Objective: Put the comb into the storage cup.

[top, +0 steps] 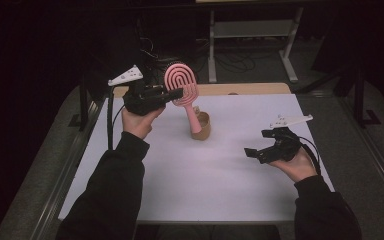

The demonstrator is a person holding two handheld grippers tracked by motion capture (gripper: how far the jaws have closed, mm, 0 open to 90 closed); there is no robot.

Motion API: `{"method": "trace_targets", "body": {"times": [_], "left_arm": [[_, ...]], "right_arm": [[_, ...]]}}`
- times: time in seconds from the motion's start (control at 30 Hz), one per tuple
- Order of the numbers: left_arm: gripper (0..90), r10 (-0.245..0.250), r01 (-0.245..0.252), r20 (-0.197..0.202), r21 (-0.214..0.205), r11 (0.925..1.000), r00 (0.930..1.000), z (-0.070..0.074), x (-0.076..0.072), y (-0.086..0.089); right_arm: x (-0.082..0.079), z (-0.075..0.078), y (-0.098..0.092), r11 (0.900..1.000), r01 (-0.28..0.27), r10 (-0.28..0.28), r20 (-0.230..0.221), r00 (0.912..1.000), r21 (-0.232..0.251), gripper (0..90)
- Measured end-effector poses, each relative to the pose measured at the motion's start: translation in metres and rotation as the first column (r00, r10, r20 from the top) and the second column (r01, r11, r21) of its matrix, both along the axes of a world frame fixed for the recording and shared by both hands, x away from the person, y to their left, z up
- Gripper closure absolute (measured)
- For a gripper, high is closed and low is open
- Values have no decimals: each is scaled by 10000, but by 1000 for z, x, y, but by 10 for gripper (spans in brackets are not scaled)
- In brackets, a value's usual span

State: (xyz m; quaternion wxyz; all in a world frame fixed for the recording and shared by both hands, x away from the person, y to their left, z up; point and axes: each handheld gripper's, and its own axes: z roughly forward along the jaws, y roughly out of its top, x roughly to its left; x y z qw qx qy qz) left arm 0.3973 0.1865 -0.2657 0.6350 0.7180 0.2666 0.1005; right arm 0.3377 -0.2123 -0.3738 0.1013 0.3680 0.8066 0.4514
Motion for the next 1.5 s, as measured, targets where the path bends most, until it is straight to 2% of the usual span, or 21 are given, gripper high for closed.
{"method": "trace_targets", "body": {"times": [0.07, 0.27, 0.43, 0.67, 0.9, 1.13, 1.27, 1.5], "left_arm": [[646, -21, 21, 16, 3, 10000, 10000, 1, 2, -1], [646, 127, -126, 121, -109, 9999, 9998, 5, 7, -3], [646, 244, -248, 286, 147, 9996, 9993, 6, 12, -7], [645, 573, -574, 626, 0, 9984, 9964, 12, 17, -12], [645, 773, -777, 940, 3, 9970, 9926, 16, 24, -11], [645, 1029, -1025, 823, -89, 9947, 9913, 10, 35, -8], [645, 1127, -1135, 827, 59, 9935, 9902, 5, 40, -10], [645, 1005, -1013, 696, 84, 9948, 9925, -8, 42, -14]], "right_arm": [[-3, -2, -5, 9998, 198, -199, 173, 9997, 24, 0], [-9, -7, -19, 9990, 434, -434, 54, 9990, 96, 0], [-16, -13, -28, 9985, 537, -538, 105, 9985, 85, 0], [-22, -27, -37, 9978, 663, -663, 90, 9978, -48, 0], [-31, -36, -46, 9947, 1020, -1025, 311, 9943, 147, 0], [-39, -40, -54, 9916, 1258, -1272, 468, 9908, 308, 0], [-42, -43, -57, 9894, 1398, -1417, 512, 9886, 389, 0], [-43, -45, -56, 9882, 1512, -1526, 663, 9861, 261, 0]]}}
